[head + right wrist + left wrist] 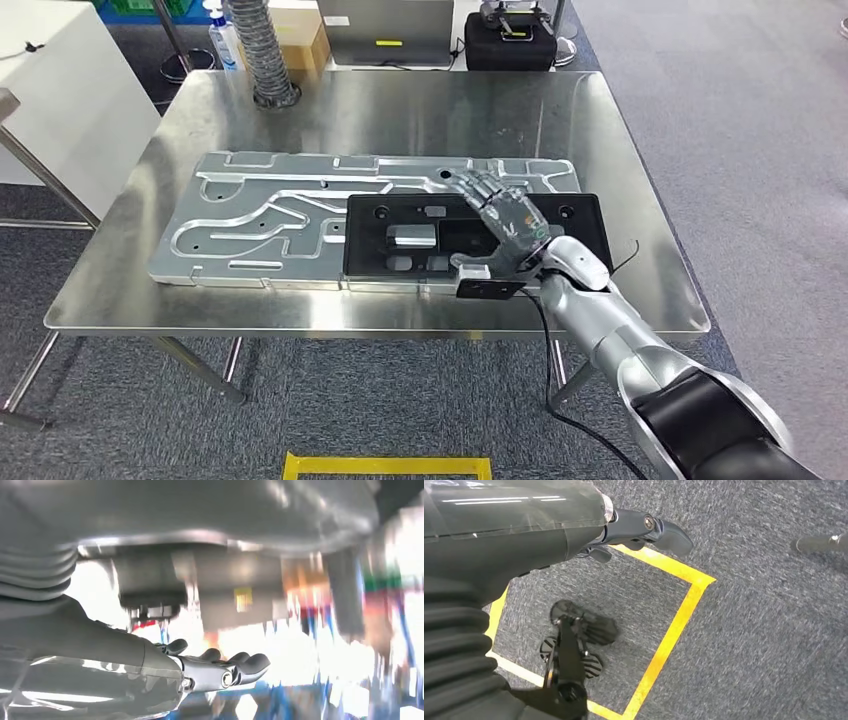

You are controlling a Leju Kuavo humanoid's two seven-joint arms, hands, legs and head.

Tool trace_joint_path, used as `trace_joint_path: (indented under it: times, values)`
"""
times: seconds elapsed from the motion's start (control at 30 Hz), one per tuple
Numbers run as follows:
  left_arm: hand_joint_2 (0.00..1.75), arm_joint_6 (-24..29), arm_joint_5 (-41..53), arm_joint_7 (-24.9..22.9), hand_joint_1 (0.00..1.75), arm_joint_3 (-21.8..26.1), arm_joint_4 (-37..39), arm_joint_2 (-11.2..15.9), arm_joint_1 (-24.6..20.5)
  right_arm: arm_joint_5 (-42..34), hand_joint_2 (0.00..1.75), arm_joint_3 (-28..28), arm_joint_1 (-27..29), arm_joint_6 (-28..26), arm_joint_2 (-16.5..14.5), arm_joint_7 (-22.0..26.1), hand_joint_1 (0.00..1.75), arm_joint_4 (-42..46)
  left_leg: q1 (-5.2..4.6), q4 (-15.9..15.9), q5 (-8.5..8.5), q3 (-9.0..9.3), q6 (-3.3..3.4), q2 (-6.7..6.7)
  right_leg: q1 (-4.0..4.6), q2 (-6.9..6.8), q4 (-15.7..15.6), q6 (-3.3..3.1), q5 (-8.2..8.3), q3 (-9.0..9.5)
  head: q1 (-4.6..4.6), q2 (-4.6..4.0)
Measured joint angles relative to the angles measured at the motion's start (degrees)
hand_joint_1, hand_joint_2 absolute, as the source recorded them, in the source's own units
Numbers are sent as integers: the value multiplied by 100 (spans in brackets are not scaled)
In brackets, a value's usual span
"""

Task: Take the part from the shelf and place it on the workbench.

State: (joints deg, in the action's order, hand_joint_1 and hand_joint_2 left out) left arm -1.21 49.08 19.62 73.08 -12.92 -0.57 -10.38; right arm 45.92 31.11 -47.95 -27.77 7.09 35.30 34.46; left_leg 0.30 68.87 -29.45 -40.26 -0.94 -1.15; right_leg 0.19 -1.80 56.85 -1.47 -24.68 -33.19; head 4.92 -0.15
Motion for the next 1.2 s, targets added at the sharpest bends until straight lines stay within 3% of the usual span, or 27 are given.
trace_joint_path:
  times: [0.07, 0.1, 0.17, 0.23, 0.27, 0.4, 0.47, 0.53, 0.57, 0.6, 0.63, 0.7, 0.77, 0.83, 0.9, 0.97, 1.03, 1.07, 1.1, 1.13, 1.2]
  values:
    - [0, 7, -38, -15, 0, 7, 0, -1, 50, -377, 0, -149, 229, -176, 96, -67, 0, 833, 6, 565, -190, -268, -20, 16, 10, 4, 13, -3, -10, 0, 0, 0]
    - [0, 8, -64, -19, 0, 11, 0, -1, 81, -473, 0, -210, 359, -248, 138, -140, 0, 1298, 13, 545, -124, -255, -26, 22, 9, 17, 23, 4, -16, 1, 0, 0]
    - [0, 15, -120, -15, 0, 26, 0, 3, 141, -556, 0, -360, 634, -492, 176, -243, 0, 2229, 37, -107, 233, 85, -33, 20, -2, 57, 60, 37, -46, 3, 0, 0]
    - [0, 20, -199, 17, 0, 63, 0, 9, 208, -575, 0, -623, 1002, -844, 179, -276, 0, 3235, 46, -785, 460, 452, -1, 1, 7, 99, 118, 91, -96, -12, -1, 0]
    - [0, 20, -242, 37, 0, 94, 0, 14, 256, -600, 0, -803, 1233, -982, 165, -276, 0, 3754, 42, -940, 483, 540, 31, -2, 12, 114, 136, 115, -112, -19, -2, 0]
    - [0, 56, -395, 62, 0, 213, 0, 40, 401, -848, 0, -1635, 2089, -1165, 47, -75, 0, 5363, 35, -1006, 476, 571, 180, 68, 2, 175, 226, 229, -202, -54, -2, 0]
    - [0, 61, -502, 69, 0, 287, 0, 46, 414, -1075, 0, -2181, 2535, -1216, -15, 114, 0, 6040, 43, -1026, 480, 577, 241, 91, -15, 182, 731, 287, -509, -275, -3, 0]
    - [0, 1, -593, 101, 0, 369, 0, 51, 444, -1415, 0, -2855, 3058, -1236, -121, 184, 0, 6648, 30, -1026, 466, 575, 276, 95, -29, 182, 1507, 322, -862, -655, -3, 0]
    - [0, -43, -625, 130, 0, 404, 0, 53, 468, -1581, 0, -3205, 3317, -1240, -186, 188, 0, 6892, 21, -1026, 461, 575, 282, 99, -35, 182, 1750, 326, -925, -785, -3, 0]
    - [0, -88, -650, 162, 0, 433, 0, 54, 489, -1707, 0, -3538, 3551, -1242, -249, 190, 0, 7105, 13, -1026, 457, 576, 285, 106, -37, 182, 1780, 320, -880, -814, -3, 0]
    - [0, -125, -674, 195, 0, 457, 0, 55, 504, -1795, 0, -3862, 3759, -1241, -311, 192, 0, 7285, 6, -1026, 454, 580, 284, 115, -35, 180, 1573, 301, -736, -722, -2, 0]
    - [0, -181, -703, 243, 0, 485, 0, 53, 511, -1879, 0, -4384, 4066, -1229, -437, 193, 0, 7543, -5, -1024, 445, 591, 272, 144, -5, 151, 748, 234, -369, -318, -2, 0]
    - [0, -216, -708, 264, 0, 501, 0, 48, 507, -1933, 0, -4789, 4332, -1198, -583, 193, 0, 7680, -8, -1021, 440, 610, 232, 173, 52, 123, 176, 167, -168, -33, -3, 0]
    - [0, -240, -707, 265, 0, 514, 0, 40, 506, -1969, 0, -5180, 4711, -1156, -729, 193, 0, 7646, 11, -1028, 446, 629, 177, 186, 103, 127, 76, 123, -121, 21, -3, 0]
    - [0, -251, -708, 257, 0, 528, 0, 31, 515, -1966, 0, -5543, 5059, -1131, -881, 193, 0, 7423, 29, -962, 370, 613, 135, 179, 92, 132, -2, 65, -58, 52, -2, 0]
    - [0, -253, -708, 248, 0, 537, 0, 20, 527, -1907, 0, -5775, 5252, -1142, -1019, 193, 0, 7099, 27, -558, 37, 473, 113, 163, 67, 145, -75, 3, 16, 49, -2, 0]
    - [0, -245, -707, 238, 0, 544, 0, 14, 529, -1754, 0, -5935, 5365, -1124, -1097, 193, 0, 6685, 28, 152, -405, 235, 91, 153, 74, 163, -73, -21, 54, 0, -2, 0]
    - [0, -240, -707, 233, 0, 549, 0, 15, 530, -1662, 0, -6020, 5396, -1086, -1123, 193, 0, 6450, 31, 420, -533, 163, 75, 153, 72, 171, -61, -17, 71, -33, -2, 0]
    - [0, -236, -707, 227, 0, 555, 0, 15, 532, -1575, 0, -6122, 5411, -1041, -1141, 193, 0, 6197, 36, 493, -556, 187, 60, 153, 66, 178, -42, -7, 88, -72, -2, 0]
    - [0, -235, -708, 222, 0, 561, 0, 15, 535, -1510, 0, -6225, 5420, -1004, -1156, 193, 0, 5962, 43, 340, -481, 320, 47, 153, 54, 185, -14, 8, 105, -115, -2, 0]
    - [0, -235, -709, 214, 0, 572, 0, 15, 536, -1418, 0, -6409, 5436, -973, -1172, 193, 0, 5547, 50, -433, -224, 811, 34, 141, 26, 197, 69, 50, 132, -210, -2, 0]
